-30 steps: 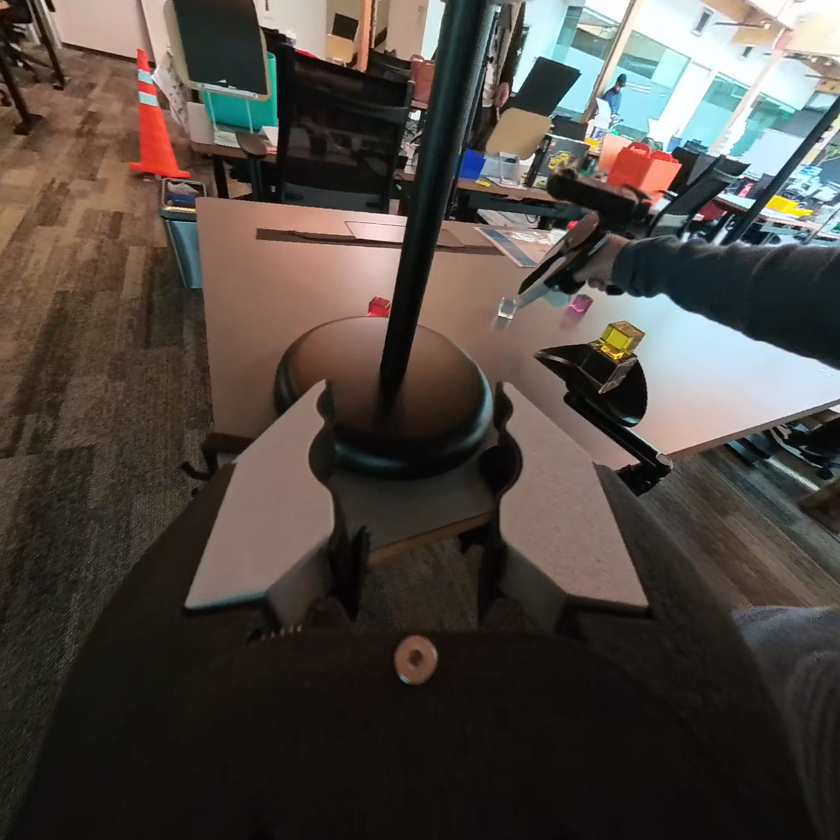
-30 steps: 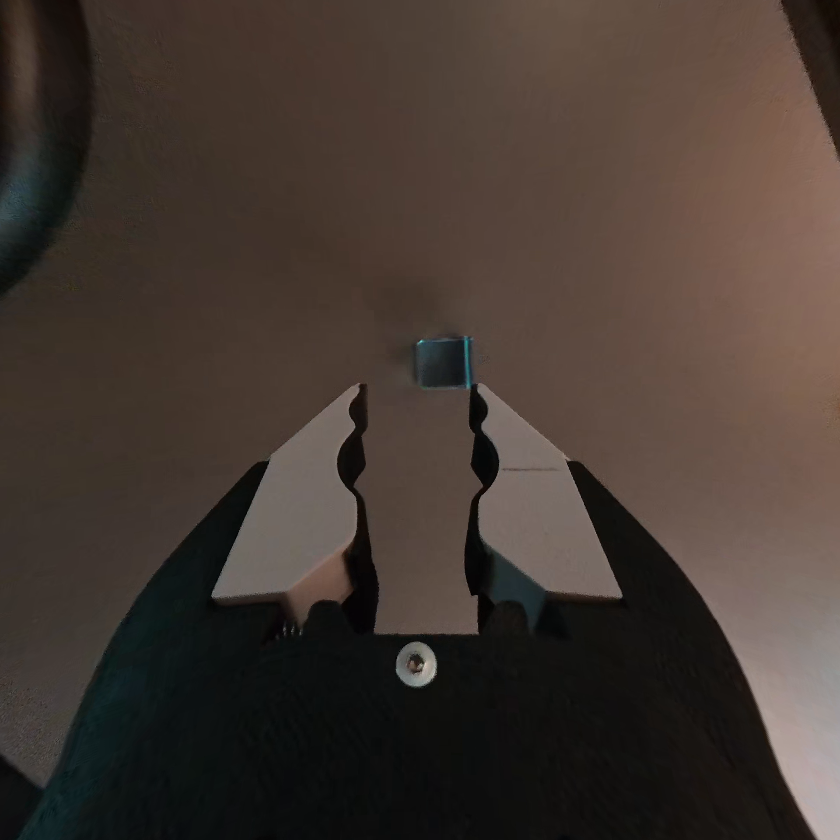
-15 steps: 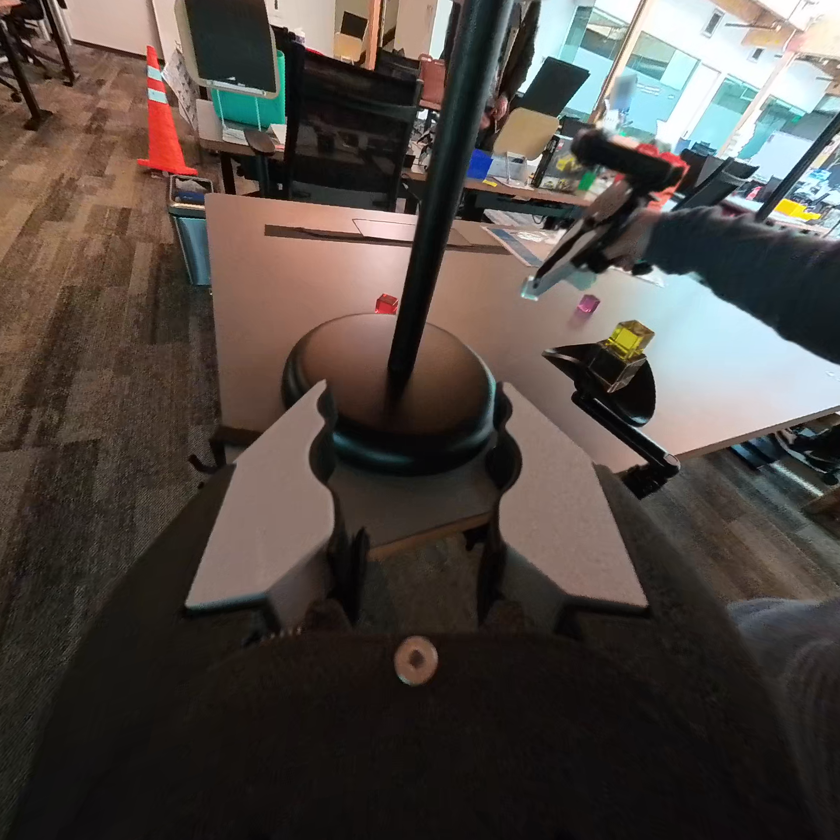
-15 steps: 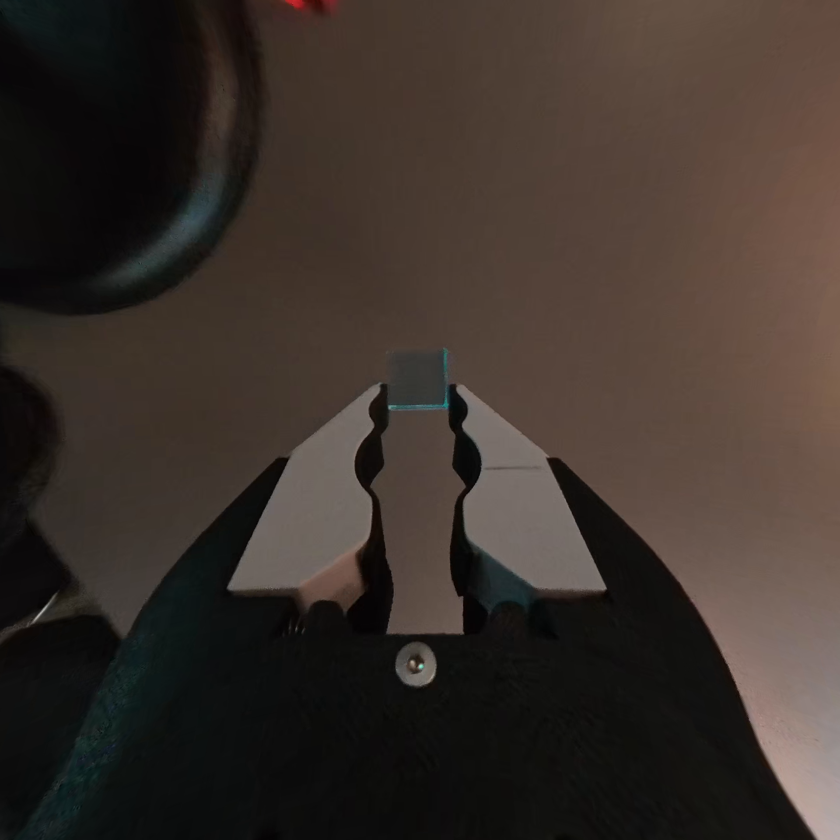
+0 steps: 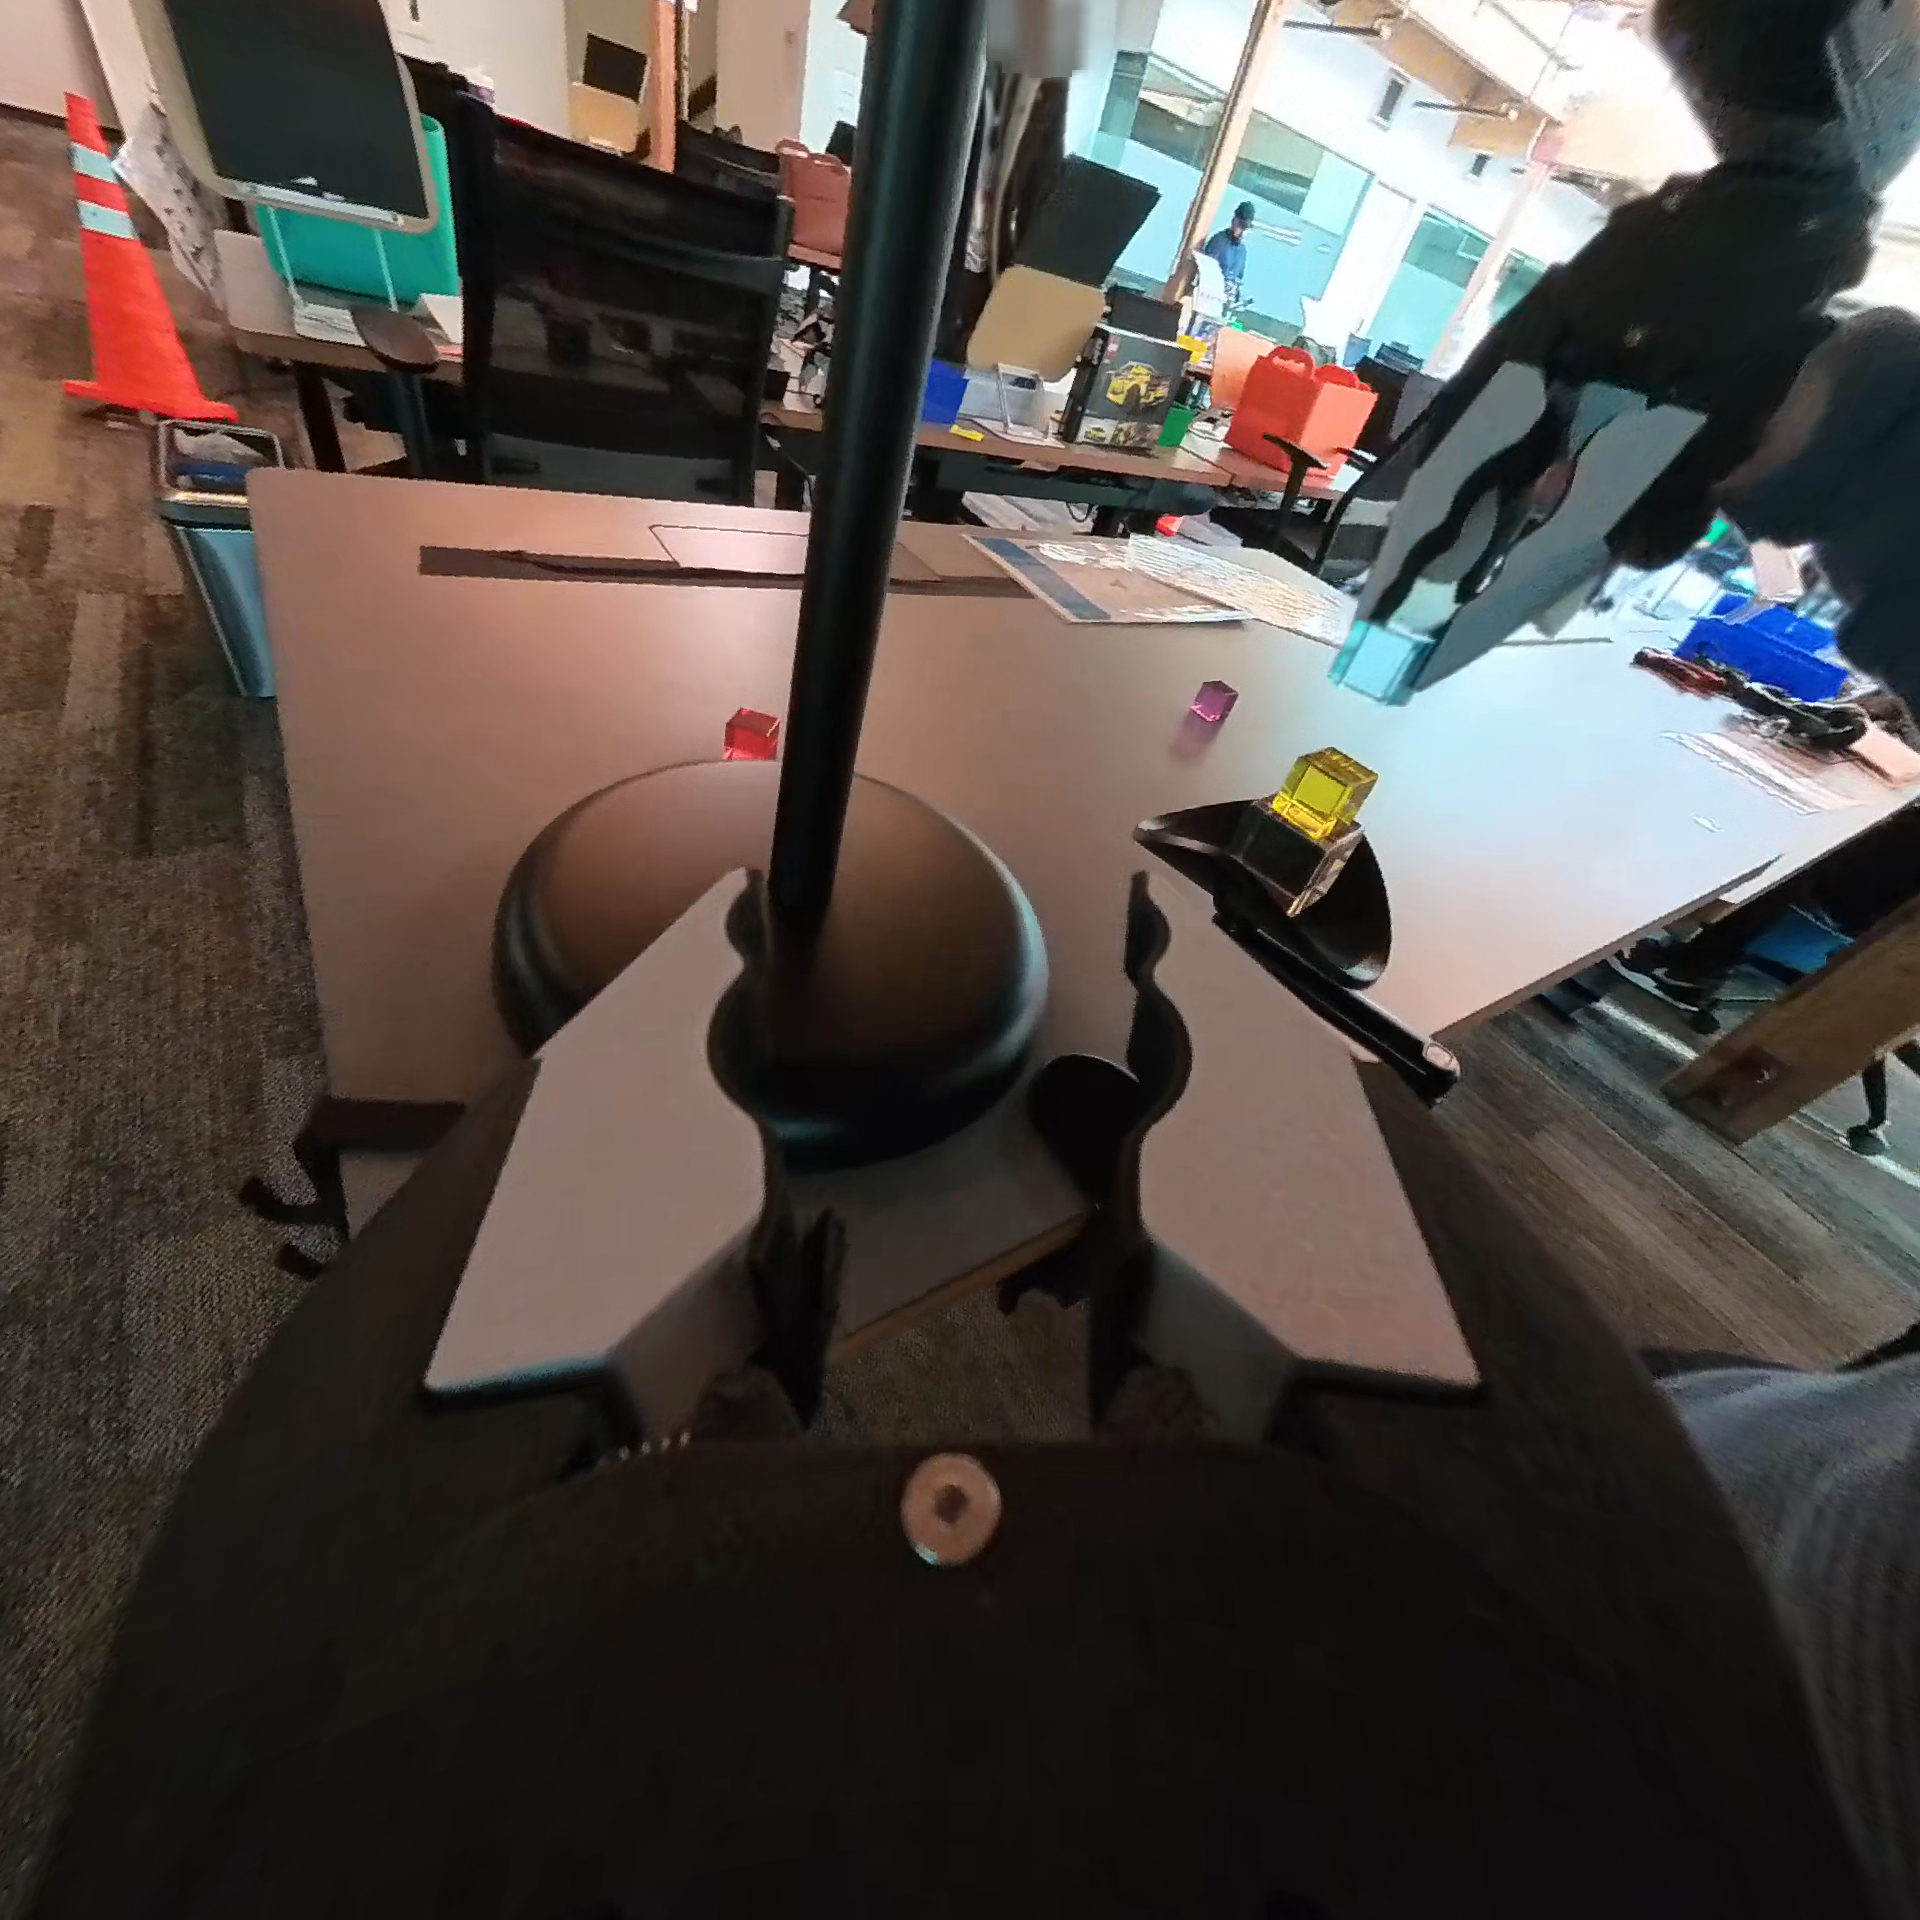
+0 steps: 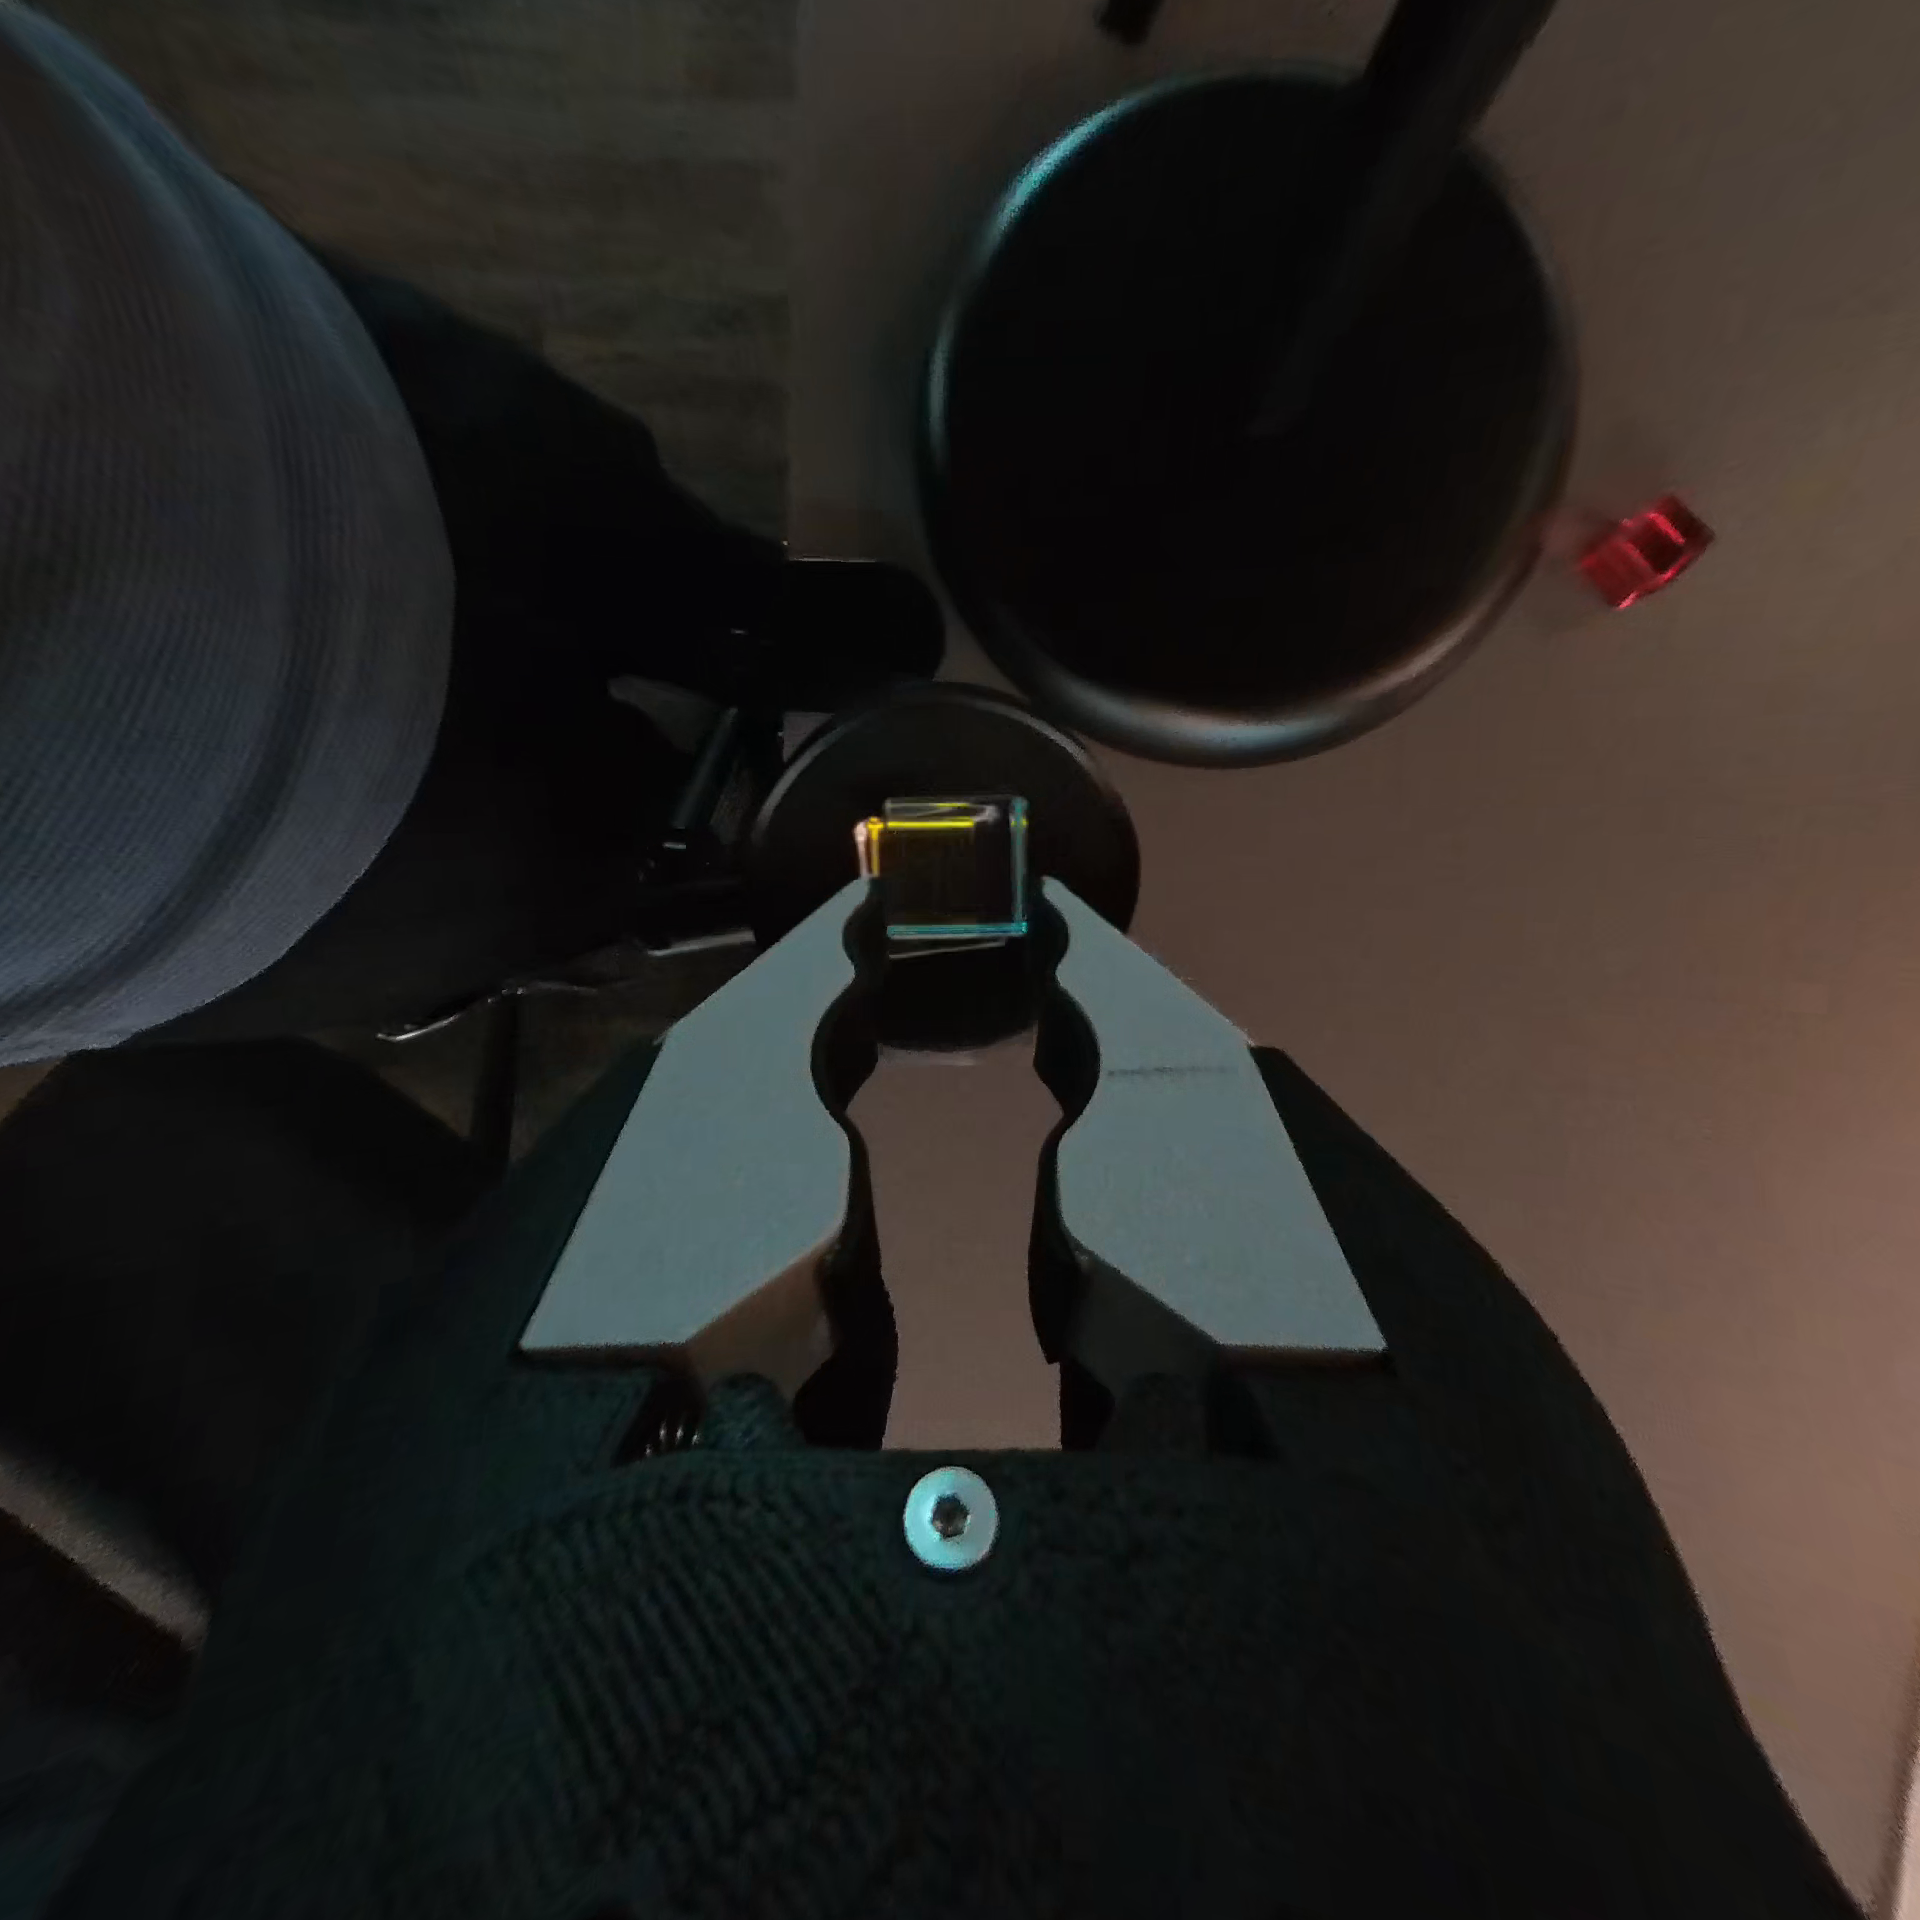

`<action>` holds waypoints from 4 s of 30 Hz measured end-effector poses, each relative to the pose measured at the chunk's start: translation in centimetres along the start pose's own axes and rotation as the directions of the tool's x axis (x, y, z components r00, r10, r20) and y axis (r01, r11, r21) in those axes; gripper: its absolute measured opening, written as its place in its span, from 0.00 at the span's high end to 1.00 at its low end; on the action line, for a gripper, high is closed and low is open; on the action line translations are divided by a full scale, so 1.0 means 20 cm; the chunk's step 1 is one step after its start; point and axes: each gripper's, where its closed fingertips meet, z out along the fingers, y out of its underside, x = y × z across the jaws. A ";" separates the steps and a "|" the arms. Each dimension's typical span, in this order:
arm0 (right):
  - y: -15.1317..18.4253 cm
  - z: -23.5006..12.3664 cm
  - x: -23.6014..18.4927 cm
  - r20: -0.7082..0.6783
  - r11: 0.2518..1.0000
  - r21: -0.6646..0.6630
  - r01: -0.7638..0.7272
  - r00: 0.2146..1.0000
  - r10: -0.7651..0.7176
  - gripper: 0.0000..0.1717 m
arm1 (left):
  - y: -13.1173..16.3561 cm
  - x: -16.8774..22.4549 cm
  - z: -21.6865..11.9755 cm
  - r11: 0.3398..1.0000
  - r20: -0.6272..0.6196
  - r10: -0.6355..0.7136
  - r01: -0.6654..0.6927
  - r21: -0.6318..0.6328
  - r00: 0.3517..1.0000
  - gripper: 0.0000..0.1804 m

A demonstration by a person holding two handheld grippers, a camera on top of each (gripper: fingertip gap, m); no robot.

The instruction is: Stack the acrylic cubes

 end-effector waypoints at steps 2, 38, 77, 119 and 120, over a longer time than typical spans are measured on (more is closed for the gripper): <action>0.01 0.03 -0.02 0.011 1.000 -0.023 -0.002 1.000 0.002 0.86 | 0.00 0.00 0.00 1.000 -0.007 0.005 -0.005 0.001 1.000 0.62; 1.07 -0.43 0.95 -0.577 0.646 0.404 -0.648 0.367 0.729 0.71 | 0.00 -0.06 0.08 1.000 -0.006 -0.008 0.008 -0.023 1.000 0.62; -0.05 -0.14 0.10 0.028 0.925 0.362 -0.114 0.993 0.111 0.86 | 0.02 -0.02 0.13 0.997 -0.019 0.011 -0.012 -0.079 1.000 0.62; 0.12 -0.42 -0.21 -0.403 0.500 0.866 0.024 0.626 0.668 0.73 | -0.09 -0.59 0.74 0.984 -0.012 -0.051 0.049 -0.170 0.999 0.75; 0.14 -0.43 -0.26 -0.372 0.457 0.889 0.014 0.605 0.704 0.74 | -0.05 -0.60 0.86 0.955 -0.062 -0.113 0.091 -0.282 0.992 0.75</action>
